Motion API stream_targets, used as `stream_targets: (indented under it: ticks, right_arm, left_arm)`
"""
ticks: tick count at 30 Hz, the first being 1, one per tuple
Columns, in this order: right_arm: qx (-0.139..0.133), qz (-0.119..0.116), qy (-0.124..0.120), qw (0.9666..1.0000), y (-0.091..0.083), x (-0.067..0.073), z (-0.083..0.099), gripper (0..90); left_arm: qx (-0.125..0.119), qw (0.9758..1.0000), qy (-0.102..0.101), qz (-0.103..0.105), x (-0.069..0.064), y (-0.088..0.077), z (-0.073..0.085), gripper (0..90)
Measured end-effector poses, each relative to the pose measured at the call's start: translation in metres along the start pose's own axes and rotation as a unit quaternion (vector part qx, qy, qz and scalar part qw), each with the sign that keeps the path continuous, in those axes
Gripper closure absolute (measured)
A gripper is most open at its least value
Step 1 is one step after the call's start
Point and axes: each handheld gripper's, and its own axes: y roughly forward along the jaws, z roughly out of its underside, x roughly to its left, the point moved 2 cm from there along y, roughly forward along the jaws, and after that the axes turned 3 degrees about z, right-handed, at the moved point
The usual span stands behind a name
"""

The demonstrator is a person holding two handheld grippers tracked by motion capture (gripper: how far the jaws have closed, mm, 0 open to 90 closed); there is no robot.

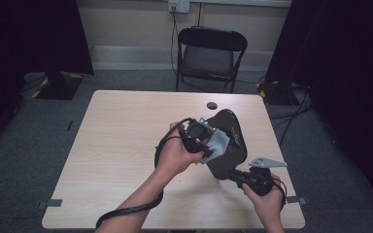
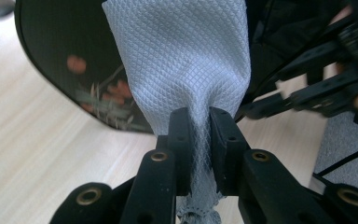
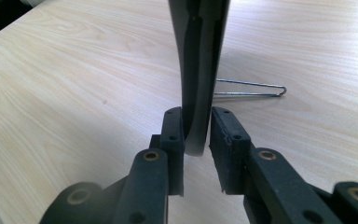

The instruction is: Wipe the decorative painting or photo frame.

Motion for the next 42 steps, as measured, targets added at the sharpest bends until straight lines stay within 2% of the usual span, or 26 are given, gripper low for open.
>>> stream_targets:
  ticks: [3, 8, 18, 24, 28, 38, 42]
  right_arm:
    - [0.001, -0.001, 0.001, 1.0, 0.0, 0.0, 0.0, 76.7]
    - [-0.001, 0.0, 0.001, 1.0, 0.0, 0.001, 0.0, 77.9]
    - [0.001, 0.0, 0.0, 1.0, 0.0, 0.001, -0.001, 78.1]
    - [0.002, 0.001, -0.002, 1.0, -0.001, 0.001, -0.001, 78.2]
    - [0.002, 0.002, -0.003, 1.0, -0.001, 0.001, -0.001, 78.2]
    - [0.003, 0.002, -0.004, 1.0, -0.001, 0.001, -0.001, 78.3]
    - [0.003, 0.001, -0.005, 1.0, -0.001, 0.001, -0.001, 78.3]
  left_arm:
    - [-0.008, 1.0, 0.005, 0.002, -0.005, -0.006, -0.009, 80.0]
    - [-0.014, 0.9998, 0.013, 0.007, -0.011, -0.007, -0.02, 80.1]
    - [-0.006, 0.9997, 0.02, 0.013, -0.016, 0.003, -0.018, 80.1]
    - [-0.001, 0.9997, 0.019, 0.014, -0.017, 0.01, -0.012, 80.1]
    - [0.01, 0.9997, 0.015, 0.015, -0.013, 0.02, 0.0, 80.1]
    - [0.033, 0.9993, 0.001, 0.016, -0.006, 0.042, 0.021, 80.1]
    - [0.04, 0.999, -0.01, 0.016, -0.003, 0.053, 0.032, 80.1]
